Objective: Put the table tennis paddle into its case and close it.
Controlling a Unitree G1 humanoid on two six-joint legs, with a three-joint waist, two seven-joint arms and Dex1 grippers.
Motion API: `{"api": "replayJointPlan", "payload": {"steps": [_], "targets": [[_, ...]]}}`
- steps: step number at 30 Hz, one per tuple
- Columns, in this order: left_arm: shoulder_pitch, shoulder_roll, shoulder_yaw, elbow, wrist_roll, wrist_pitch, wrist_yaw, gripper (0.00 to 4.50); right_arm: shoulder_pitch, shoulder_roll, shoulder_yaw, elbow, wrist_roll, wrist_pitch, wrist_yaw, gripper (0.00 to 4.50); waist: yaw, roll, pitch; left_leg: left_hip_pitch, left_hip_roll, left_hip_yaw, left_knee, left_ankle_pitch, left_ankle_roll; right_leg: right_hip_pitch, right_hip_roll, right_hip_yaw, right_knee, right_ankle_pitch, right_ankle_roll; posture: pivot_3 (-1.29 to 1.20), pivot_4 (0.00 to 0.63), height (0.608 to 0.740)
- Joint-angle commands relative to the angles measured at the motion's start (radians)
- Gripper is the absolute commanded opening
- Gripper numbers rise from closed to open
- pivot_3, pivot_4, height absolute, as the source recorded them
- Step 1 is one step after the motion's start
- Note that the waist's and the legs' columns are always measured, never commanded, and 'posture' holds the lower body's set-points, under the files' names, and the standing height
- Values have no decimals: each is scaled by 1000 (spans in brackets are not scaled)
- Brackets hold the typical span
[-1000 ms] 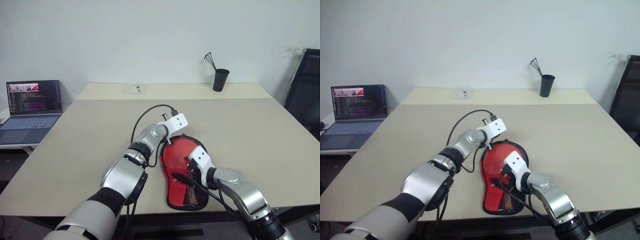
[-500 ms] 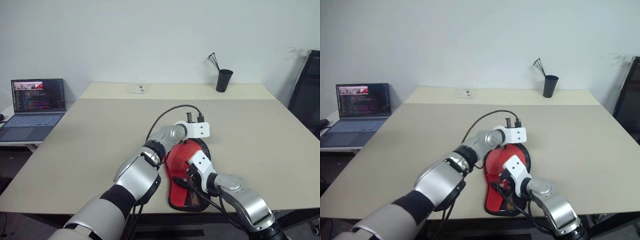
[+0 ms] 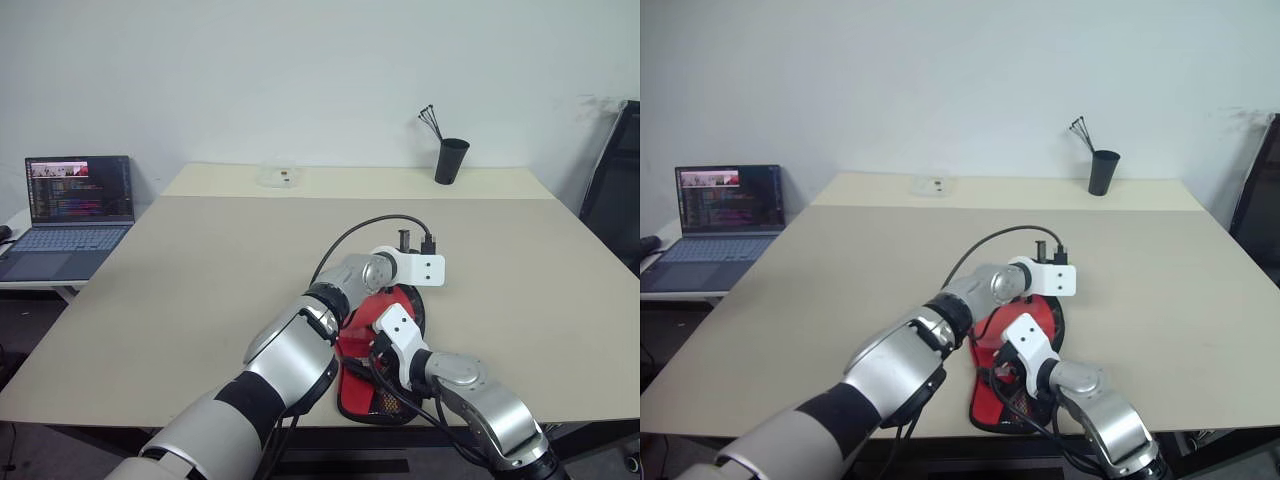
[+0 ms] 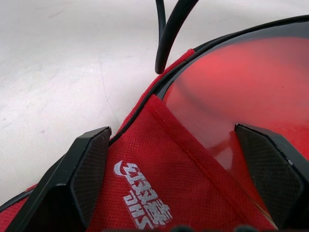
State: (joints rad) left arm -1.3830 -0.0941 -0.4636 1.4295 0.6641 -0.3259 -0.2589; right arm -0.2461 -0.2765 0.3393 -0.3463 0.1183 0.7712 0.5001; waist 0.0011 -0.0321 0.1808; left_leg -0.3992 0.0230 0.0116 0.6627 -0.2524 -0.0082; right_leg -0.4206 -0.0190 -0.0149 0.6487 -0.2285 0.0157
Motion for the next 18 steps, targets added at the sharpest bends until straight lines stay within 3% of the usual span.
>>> {"api": "replayJointPlan", "payload": {"steps": [1,10,18], "targets": [[-27,-35,44,-46,-58,-50,-70,1151,53,-3,62,103,2,66,10,4500,0,0,0,0,0,0,0,0,0,0,0,0,0,0,0,0,150,740],[-21,-14,89,-59,-112,-109,-123,4395,23,-2,67,151,-13,30,24,4500,-6,0,-12,3,1,1,0,0,0,1,1,1,1,0,0,0,150,740],[-18,75,233,-82,-259,-111,-205,4456,0,-10,40,151,5,23,60,4500,-11,0,-13,7,2,1,0,0,0,4,2,1,2,0,0,0,150,740]]}}
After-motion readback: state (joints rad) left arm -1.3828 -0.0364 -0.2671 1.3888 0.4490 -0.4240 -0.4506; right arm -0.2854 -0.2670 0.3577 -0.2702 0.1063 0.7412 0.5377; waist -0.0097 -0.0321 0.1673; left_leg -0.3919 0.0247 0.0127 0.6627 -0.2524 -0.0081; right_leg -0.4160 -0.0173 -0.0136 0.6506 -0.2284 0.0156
